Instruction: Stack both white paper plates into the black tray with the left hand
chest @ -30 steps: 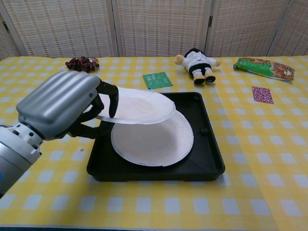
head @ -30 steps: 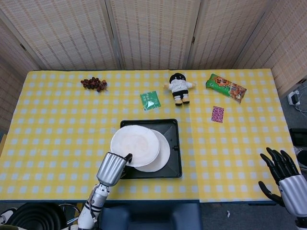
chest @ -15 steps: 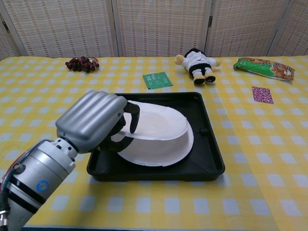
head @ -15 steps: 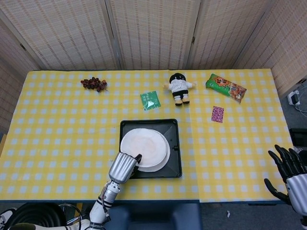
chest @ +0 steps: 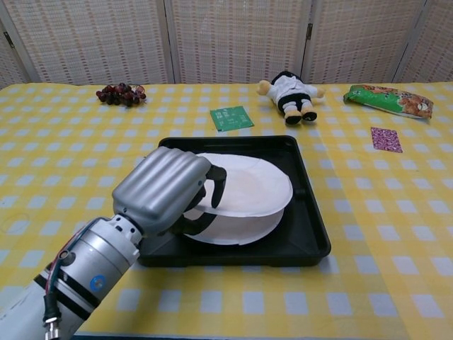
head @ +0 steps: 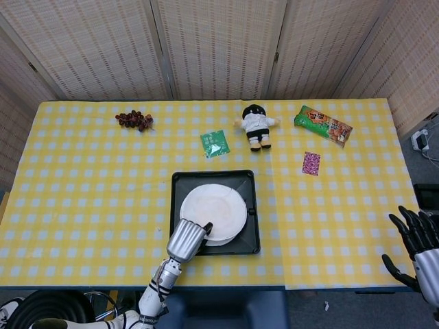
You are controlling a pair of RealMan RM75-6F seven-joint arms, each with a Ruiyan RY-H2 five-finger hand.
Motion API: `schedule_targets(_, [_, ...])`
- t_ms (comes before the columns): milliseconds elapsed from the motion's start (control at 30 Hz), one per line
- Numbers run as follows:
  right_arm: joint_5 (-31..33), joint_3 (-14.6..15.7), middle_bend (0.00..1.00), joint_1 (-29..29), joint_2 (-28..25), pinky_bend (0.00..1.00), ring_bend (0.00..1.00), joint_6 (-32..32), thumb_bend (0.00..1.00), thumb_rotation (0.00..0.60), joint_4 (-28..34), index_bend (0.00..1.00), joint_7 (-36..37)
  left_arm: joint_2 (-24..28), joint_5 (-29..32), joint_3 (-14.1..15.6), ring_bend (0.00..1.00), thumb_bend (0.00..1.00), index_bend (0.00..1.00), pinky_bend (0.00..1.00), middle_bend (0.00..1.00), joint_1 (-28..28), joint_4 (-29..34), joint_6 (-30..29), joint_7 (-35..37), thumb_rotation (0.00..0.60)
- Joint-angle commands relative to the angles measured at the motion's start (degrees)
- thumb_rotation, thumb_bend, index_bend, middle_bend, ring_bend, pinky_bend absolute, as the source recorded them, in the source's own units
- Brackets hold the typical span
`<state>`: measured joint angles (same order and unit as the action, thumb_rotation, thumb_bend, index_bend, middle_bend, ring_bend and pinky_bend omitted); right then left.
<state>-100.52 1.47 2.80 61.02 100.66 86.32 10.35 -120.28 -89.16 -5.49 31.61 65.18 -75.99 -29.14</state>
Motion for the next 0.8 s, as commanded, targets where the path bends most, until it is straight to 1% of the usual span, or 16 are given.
schedule_targets(33, [-0.1, 0.0, 0.0, 0.0, 0.0, 0.0, 0.0, 0.0, 0.37, 0.6, 0.0, 0.0, 0.0, 0.1, -0.1, 0.0, 1.0, 0.49, 0.58, 1.0, 1.0, -0.1, 0.2, -0.1, 0.2, 0.6])
schedule_targets(100, [-0.1, 0.0, 0.0, 0.0, 0.0, 0.0, 0.0, 0.0, 0.37, 0.6, 0.0, 0.0, 0.0, 0.3, -0.2, 0.1, 1.0, 0.47, 0.52, 1.0, 1.0, -0.2, 0.7, -0.2, 0.0, 0.6])
schedule_targets(167, [-0.3, 0.0, 0.0, 0.0, 0.0, 0.0, 0.0, 0.1, 0.37, 0.6, 0.0, 0.0, 0.0, 0.7, 0.2, 0.3, 1.0, 0.44, 0.5, 1.0, 1.0, -0.4, 1.7, 0.3, -0.2, 0.6])
schedule_targets(333, [-0.6, 0.0, 0.0, 0.5, 0.0, 0.0, 0.0, 1.1, 0.37, 0.6, 0.0, 0.0, -0.1, 3.1, 2.2, 0.8, 1.0, 0.37, 0.5, 1.0, 1.0, -1.1, 7.1, 2.6, -2.5, 0.6])
schedule_targets(667, [-0.5, -0.1, 0.0, 0.3, 0.2, 0.0, 0.0, 0.5, 0.37, 0.6, -0.1, 0.0, -0.5, 7.5, 1.2, 1.5, 1.0, 0.32, 0.49, 1.0, 1.0, -2.5, 13.7, 0.8, -6.4, 0.6])
schedule_targets(800, [-1.0, 0.1, 0.0, 0.5, 0.3, 0.0, 0.0, 0.9, 0.37, 0.6, 0.1, 0.0, -0.9, 11.0, 2.0, 2.1, 1.0, 0.25, 0.48, 1.0, 1.0, -3.2, 18.7, 1.6, -5.5, 0.6])
